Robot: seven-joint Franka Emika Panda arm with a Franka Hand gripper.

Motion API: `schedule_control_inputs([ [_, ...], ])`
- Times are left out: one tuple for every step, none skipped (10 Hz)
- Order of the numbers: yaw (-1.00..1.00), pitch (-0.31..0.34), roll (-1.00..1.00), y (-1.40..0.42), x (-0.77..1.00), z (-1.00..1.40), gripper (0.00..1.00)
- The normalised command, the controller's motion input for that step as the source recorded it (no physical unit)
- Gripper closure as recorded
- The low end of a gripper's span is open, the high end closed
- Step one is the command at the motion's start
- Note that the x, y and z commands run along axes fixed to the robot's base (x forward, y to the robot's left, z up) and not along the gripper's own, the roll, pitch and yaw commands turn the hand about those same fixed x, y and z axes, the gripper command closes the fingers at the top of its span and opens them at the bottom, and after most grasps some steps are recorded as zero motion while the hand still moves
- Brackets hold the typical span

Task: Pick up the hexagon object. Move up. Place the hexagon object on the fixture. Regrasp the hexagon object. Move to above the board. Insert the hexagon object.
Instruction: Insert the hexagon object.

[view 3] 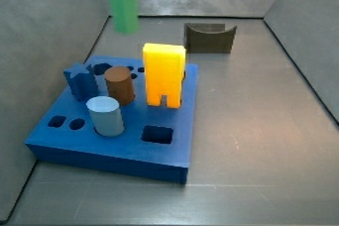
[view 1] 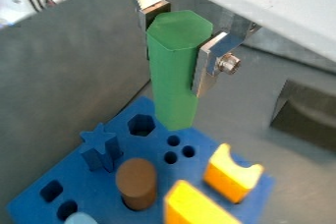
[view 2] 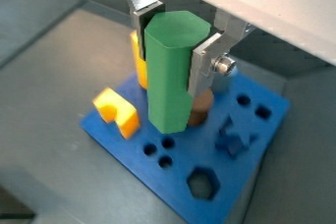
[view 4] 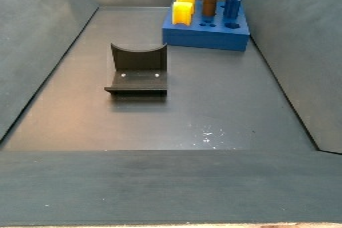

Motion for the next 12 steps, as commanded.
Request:
schedule_control_inputs([
  [-0.42,-0.106,-0.27,0.23,-0.63,-0.67,1.0],
  [-0.39,-0.121,-0.34,0.16,-0.55,-0.5,1.0],
  [-0.37,-0.136,-0.43,0.07,-0.49,-0.27,1.0],
  [-0.37,-0.133,-0.46,0.03,-0.48,-0.22,1.0],
  [-0.37,-0.139,-0.47,0.03,-0.46,-0.19,1.0],
  [-0.28,-0.151,-0.48,0.18,-0.31,-0.17,1.0],
  [-0.14,-0.197,-0.38,0.48,-0.25,-0.36,1.0],
  [-0.08,-0.163,-0.15,0.42,-0.21,-0.47,1.0],
  [0.0,-0.116,-0.12,0.39,-0.04,-0.38,1.0],
  [0.0,-0.121,-0.12,0.14,-0.01,-0.25,1.0],
  [0.0,-0.113,-0.09,0.0,0.0,-0.18,1.0],
  [-0.07,-0.11,-0.15,0.0,0.0,-0.09,1.0],
])
